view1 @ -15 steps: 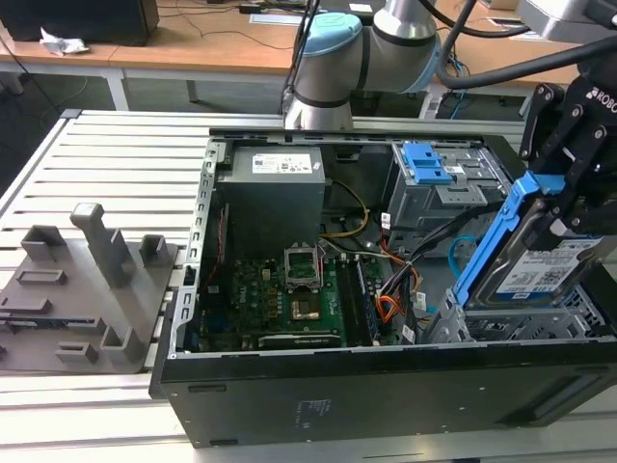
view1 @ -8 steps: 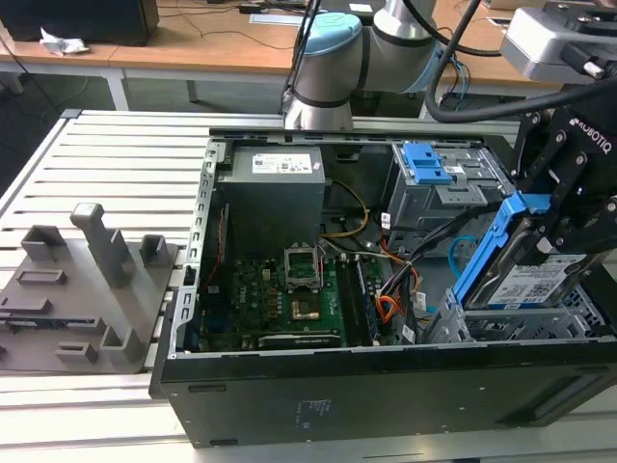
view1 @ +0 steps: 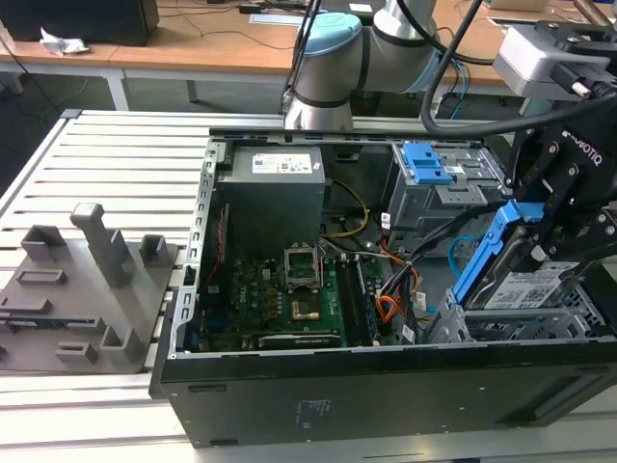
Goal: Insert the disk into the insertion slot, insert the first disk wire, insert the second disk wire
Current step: 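Insert the disk into the insertion slot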
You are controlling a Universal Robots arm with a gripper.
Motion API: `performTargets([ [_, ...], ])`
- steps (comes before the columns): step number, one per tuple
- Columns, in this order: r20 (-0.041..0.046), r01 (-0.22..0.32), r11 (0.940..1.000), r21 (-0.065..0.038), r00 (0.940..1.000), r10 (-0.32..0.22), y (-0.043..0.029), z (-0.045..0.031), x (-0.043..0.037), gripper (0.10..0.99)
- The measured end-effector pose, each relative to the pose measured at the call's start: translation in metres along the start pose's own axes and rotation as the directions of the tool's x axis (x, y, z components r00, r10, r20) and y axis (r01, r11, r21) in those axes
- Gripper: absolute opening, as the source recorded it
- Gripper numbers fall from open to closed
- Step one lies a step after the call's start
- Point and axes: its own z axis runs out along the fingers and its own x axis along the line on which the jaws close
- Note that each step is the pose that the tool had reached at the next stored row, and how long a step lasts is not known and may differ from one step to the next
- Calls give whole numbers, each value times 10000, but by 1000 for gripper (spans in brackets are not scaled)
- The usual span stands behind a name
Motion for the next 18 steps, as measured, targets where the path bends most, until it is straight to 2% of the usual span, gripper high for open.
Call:
performTargets([
  [1, -1, -1, 10000, -2, 10000, 1, 0, 0, 0, 376],
  [2, -1, -1, 10000, 0, 10000, 1, 0, 0, 0, 439],
  [8, 0, 0, 10000, 0, 10000, 0, 0, 2, 0, 439],
  [9, -1, 0, 10000, 0, 10000, 0, 0, 2, 0, 424],
  [10, 0, 0, 10000, 0, 10000, 0, 0, 2, 0, 235],
  [12, 0, -1, 10000, 0, 10000, 1, 0, 3, 0, 118],
  [18, 0, 0, 10000, 0, 10000, 0, 0, 4, 0, 106],
])
